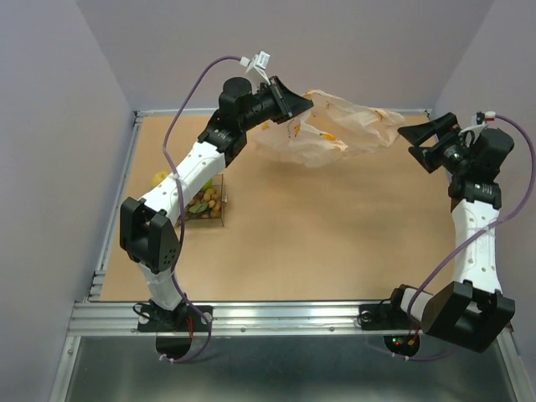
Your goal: Place the fake fruits into the plastic bag and tie a complex knot
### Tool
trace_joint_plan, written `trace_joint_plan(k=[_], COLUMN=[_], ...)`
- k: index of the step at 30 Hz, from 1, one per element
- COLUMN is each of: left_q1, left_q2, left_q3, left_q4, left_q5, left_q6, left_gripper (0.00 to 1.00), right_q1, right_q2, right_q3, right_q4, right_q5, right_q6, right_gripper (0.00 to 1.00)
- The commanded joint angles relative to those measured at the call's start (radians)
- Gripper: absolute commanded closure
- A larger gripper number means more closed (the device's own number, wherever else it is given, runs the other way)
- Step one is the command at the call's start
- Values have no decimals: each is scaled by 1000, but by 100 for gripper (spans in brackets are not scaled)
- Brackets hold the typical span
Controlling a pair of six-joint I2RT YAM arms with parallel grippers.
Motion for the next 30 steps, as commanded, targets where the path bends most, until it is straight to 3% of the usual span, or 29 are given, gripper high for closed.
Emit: trace_joint_plan(k=[1, 5, 10, 14, 21, 25, 30], left_q1=[45, 59, 56, 48, 23, 20, 25], left_q2=[9, 24, 34, 41, 58, 57, 70], left_q3=[32, 29, -19, -17, -20, -27, -22], left_q4=[23, 31, 133, 156, 175, 172, 181], left_q5=[-85, -90, -53, -62, -73, -88, -96], left_q6=[-64, -99, -257, -302, -364, -358, -375], left_gripper=[100, 100, 100, 100, 100, 100, 100], right_q1=[-74, -74, -67, -22, 264, 281, 276], right_q2=[32, 41, 11, -46, -75, -57, -132], right_q3=[83, 66, -120, -233, -366, -425, -403], right_q4=[85, 123, 315, 458, 465, 528, 487], right_q5=[-26, -51, -123, -117, 47, 94, 124], right_q6=[90, 124, 337, 431, 438, 537, 503], right_gripper=[0, 0, 0, 0, 1, 0, 0])
